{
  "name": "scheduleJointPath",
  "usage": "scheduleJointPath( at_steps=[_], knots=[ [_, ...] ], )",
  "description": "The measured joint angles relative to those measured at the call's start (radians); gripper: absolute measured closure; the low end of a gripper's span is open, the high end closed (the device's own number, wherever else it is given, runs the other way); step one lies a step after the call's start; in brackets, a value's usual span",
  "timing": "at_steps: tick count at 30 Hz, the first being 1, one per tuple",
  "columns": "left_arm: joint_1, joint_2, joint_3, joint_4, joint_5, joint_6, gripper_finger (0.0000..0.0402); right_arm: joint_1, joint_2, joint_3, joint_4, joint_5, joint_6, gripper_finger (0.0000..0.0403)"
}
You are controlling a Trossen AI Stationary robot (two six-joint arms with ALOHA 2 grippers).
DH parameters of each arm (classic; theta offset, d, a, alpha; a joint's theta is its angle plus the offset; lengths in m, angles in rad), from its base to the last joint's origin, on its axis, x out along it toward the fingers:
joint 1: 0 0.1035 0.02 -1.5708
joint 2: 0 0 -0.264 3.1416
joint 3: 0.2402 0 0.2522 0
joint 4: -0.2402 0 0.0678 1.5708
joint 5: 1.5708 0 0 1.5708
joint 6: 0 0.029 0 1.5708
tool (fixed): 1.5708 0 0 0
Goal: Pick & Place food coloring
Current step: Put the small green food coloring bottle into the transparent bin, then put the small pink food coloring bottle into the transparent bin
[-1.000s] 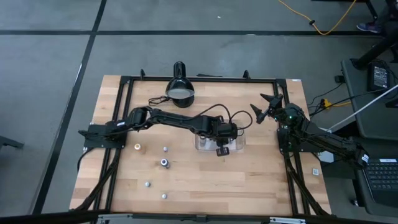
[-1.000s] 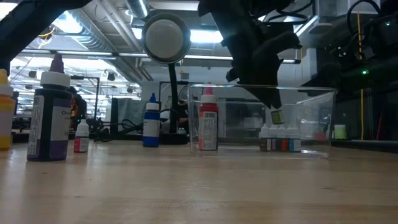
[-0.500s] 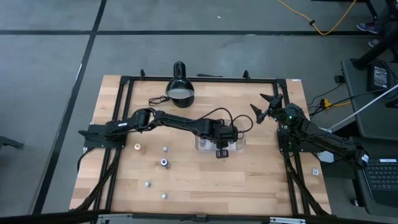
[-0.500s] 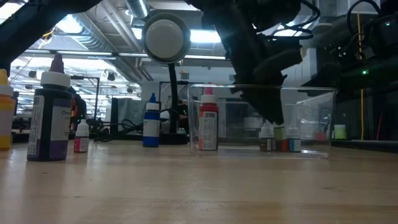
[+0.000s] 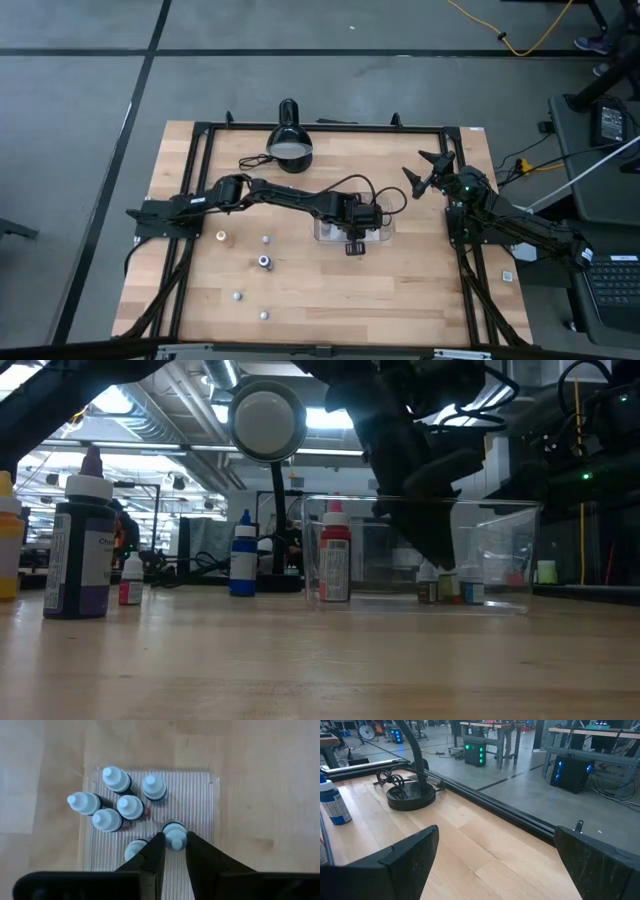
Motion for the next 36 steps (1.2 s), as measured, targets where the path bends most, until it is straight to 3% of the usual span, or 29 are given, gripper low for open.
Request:
scheduleJointPath(
  at_steps=[22, 36],
  knots=[
    [-0.001, -0.007, 0.000, -0.003, -0.003, -0.037, 0.0267, 0.000, 0.000, 0.000, 0.000, 0.000, -0.002, 0.0008],
    [-0.024, -0.114, 0.001, 0.034, -0.055, -0.057, 0.0135, 0.000, 0.000, 0.000, 0.001, 0.000, -0.002, 0.0008]
  ],
)
